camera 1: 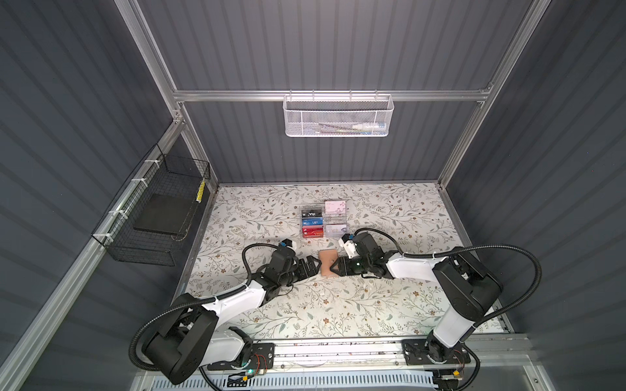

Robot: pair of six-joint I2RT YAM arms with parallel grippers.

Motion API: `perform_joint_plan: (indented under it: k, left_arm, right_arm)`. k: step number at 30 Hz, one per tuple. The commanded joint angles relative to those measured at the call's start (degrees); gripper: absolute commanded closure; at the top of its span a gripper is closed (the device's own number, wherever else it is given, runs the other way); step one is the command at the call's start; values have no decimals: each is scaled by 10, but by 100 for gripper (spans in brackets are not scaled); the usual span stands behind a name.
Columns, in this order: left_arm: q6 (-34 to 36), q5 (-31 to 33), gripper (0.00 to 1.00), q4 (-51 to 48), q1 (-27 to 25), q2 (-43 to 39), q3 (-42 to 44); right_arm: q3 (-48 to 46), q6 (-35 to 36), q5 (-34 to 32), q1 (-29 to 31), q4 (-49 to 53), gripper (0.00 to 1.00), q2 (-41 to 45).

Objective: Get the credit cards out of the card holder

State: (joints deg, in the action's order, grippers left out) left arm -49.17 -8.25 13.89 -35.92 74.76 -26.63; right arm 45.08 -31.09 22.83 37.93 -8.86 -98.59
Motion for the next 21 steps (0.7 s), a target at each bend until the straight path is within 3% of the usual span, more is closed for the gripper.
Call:
perform_joint_plan:
  k: [1,8,16,21]
  left_arm:
    - [3,-20,0,32,2,21,-17]
    - [-2,-31,0,53,2,49,-28]
    - [-2,-34,0,58,2,57,-28]
    - [0,-22,0,48,3,38,-18]
  right_arm:
    - [10,-1,14,-8,-5,59,-13]
    - [16,-6,25,-13,-8,73,-28]
    - [19,-13,41,-13,-12,98,-40]
    - [15,-20,54,-17,-22,100,-40]
